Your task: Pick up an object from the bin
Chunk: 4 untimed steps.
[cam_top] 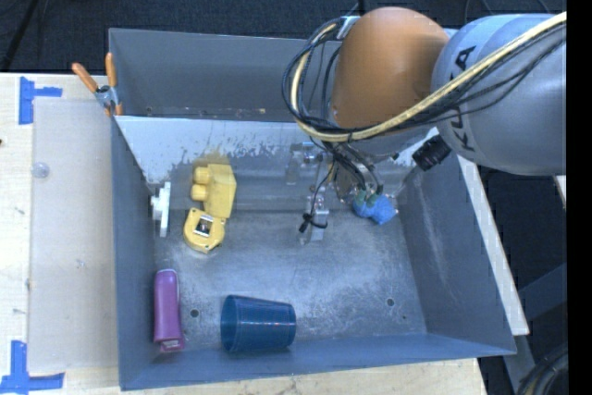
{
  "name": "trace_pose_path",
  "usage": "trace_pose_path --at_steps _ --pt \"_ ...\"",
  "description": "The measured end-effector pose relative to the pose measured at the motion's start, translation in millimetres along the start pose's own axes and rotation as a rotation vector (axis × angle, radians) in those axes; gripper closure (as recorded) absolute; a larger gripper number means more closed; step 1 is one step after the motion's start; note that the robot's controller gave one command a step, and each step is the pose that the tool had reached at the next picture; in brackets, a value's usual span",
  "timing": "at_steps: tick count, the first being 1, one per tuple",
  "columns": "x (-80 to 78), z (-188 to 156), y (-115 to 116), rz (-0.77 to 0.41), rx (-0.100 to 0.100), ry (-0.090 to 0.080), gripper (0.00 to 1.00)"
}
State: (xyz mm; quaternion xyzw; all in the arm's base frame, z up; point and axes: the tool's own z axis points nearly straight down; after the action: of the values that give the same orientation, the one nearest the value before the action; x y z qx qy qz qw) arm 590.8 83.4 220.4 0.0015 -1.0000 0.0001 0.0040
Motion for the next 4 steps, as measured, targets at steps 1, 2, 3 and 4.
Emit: trace_pose_path --at_steps 1,2,3,4 --pt "-1.0 -5.0 -0.5 0.002 -0.001 -0.007 0.00" --pt "34.0 53.3 18.8 -0.074 0.000 -0.007 0.00" --pt "110.3 65.4 52.8 -0.202 0.001 0.000 0.00" --pt "105.7 79.3 54.6 -0.392 0.001 -0.004 0.00"
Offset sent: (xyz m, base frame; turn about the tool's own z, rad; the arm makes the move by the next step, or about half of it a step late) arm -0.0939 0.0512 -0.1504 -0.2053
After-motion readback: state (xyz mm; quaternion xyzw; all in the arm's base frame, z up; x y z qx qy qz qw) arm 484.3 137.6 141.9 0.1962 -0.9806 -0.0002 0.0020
